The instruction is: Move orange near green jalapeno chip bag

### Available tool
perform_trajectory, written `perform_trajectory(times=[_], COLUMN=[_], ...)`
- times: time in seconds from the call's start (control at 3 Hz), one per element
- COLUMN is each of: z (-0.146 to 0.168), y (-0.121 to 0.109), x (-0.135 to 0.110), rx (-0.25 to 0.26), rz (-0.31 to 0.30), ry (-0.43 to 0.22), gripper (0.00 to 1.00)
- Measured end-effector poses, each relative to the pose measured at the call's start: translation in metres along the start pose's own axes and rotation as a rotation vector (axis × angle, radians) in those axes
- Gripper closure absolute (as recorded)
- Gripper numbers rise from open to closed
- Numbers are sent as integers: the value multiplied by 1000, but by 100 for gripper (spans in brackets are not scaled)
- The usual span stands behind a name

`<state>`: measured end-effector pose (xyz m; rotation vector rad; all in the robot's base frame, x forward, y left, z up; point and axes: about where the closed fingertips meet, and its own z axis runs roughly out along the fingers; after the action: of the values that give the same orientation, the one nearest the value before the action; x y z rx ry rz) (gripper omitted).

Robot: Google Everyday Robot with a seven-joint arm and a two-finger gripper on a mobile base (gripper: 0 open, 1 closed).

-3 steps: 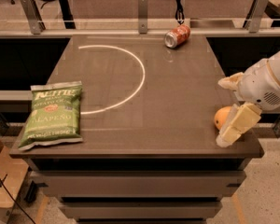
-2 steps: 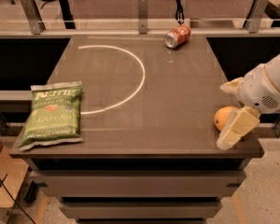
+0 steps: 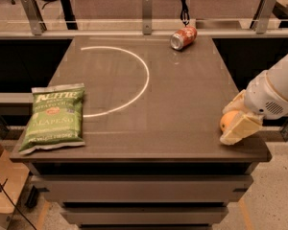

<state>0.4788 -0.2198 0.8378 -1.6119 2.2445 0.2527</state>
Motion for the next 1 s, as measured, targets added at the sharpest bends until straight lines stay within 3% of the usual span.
perform_trajectory(times=[0.33,0.67,1.0], z=[-9,-22,-55], y=[-1,-3,-8], x=[-4,-19,-77], rx=[24,44,90], rz=[-19,-42,-131], ry=[22,-1,-133], gripper=[65,88,100])
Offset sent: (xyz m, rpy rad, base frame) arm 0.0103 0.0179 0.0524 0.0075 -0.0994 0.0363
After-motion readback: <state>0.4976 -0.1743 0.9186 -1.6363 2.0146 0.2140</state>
